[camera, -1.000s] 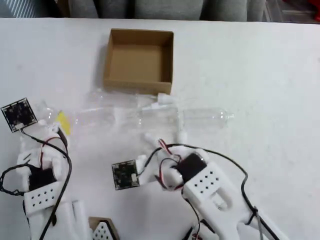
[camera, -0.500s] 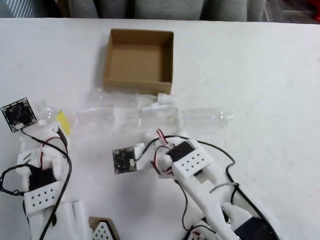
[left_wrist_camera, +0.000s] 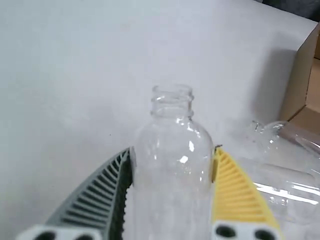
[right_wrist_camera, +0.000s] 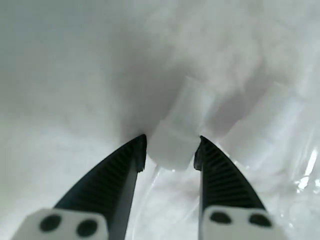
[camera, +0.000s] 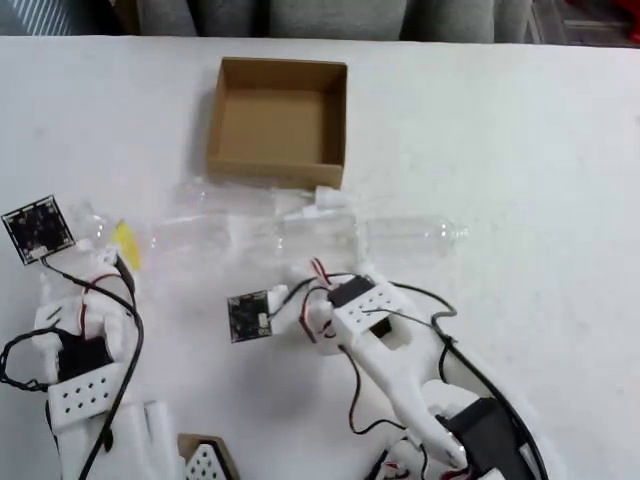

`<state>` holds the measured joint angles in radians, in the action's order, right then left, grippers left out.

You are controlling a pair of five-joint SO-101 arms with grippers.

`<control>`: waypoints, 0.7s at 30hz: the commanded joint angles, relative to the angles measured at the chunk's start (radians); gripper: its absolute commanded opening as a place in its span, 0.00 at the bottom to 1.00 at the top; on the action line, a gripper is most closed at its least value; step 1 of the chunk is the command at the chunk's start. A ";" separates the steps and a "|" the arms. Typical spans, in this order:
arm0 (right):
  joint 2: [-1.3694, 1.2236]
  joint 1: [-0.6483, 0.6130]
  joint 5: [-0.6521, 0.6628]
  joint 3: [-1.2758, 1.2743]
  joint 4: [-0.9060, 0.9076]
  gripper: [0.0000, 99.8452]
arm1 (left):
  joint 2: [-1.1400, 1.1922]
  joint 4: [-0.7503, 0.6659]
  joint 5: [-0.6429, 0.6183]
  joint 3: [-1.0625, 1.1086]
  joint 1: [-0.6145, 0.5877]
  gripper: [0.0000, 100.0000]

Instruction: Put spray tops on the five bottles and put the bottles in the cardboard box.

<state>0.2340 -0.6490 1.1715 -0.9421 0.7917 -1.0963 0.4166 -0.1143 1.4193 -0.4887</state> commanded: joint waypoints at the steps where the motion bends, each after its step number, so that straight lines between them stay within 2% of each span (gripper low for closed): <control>1: -0.005 0.010 -0.038 0.043 0.005 0.12 | -0.030 -0.031 -0.011 -0.006 -0.005 0.06; 10: -0.016 -0.030 -0.258 0.236 0.255 0.13 | -0.030 -0.031 -0.011 -0.006 -0.005 0.06; 14: -0.018 -0.050 -0.281 0.239 0.265 0.13 | -0.030 -0.031 -0.011 -0.006 -0.005 0.06; 19: -0.018 -0.044 -0.281 0.238 0.260 0.20 | -0.030 -0.031 -0.011 -0.006 -0.005 0.06; 21: -0.024 -0.047 -0.278 0.238 0.260 0.19 | -0.030 -0.031 -0.011 -0.006 -0.005 0.06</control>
<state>0.2110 -0.6905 0.8999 -0.7442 1.0449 -1.0963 0.4166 -0.1143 1.4193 -0.4887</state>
